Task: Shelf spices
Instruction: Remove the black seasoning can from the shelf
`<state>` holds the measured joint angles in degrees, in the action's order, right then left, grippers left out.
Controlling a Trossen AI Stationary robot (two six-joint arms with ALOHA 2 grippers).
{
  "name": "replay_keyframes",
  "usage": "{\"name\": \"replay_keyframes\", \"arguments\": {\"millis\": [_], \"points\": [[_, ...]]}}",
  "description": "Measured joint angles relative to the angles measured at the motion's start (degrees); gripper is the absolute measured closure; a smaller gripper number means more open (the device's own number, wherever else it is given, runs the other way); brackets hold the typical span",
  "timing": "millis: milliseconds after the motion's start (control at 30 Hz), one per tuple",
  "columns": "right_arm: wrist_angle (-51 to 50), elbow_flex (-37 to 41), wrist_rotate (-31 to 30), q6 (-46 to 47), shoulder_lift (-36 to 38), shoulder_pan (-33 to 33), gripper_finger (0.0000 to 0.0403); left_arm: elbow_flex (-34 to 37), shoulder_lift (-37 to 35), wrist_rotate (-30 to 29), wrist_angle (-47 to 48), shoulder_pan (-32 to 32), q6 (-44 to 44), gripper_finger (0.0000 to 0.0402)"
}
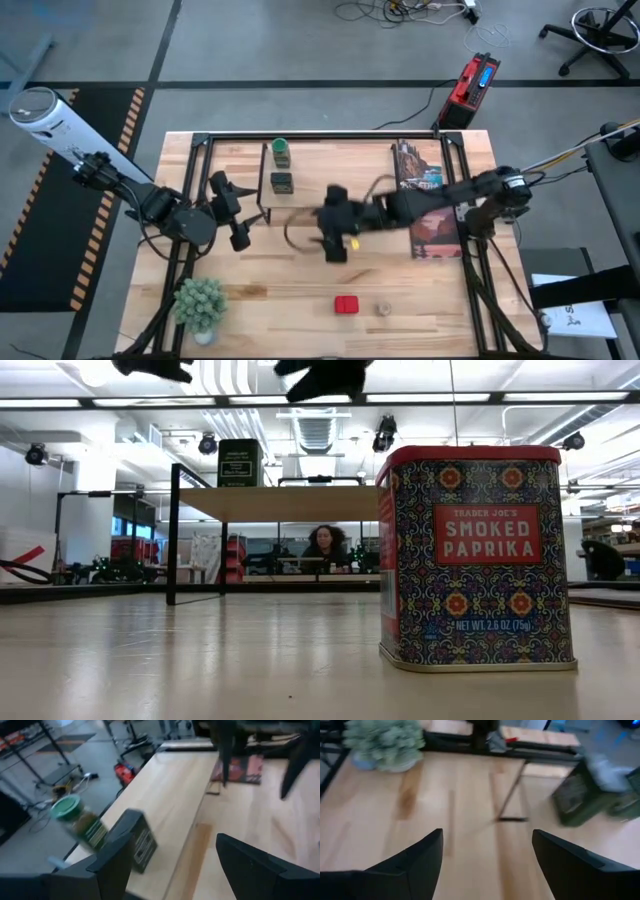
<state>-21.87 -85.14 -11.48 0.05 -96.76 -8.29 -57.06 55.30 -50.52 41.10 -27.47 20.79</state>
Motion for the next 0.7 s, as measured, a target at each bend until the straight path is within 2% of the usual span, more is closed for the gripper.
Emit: {"name": "replay_keyframes", "arguments": {"millis": [200, 400, 500, 700], "points": [[1.53, 0.01, 5.32, -4.36, 0.11, 7.98, 0.0130, 0.23, -0.48, 0.00, 3.94, 3.50, 1.11, 0.0131], [3.30, 0.02, 8.35, -7.71, 0.14, 12.83, 0.0121, 1.37, -0.84, 0.04, 3.20, 7.73, -3.64, 0.0140], [6.55, 0.02, 12.56, -9.39, 0.14, 15.26, 0.0119, 2.63, -0.84, 0.29, 1.74, 10.33, -6.58, 0.0145], [9.57, 0.09, 18.20, -13.18, -1.13, 19.52, 0.0127, 4.02, -0.90, 9.58, -1.06, 17.40, -11.13, 0.0156]]}}
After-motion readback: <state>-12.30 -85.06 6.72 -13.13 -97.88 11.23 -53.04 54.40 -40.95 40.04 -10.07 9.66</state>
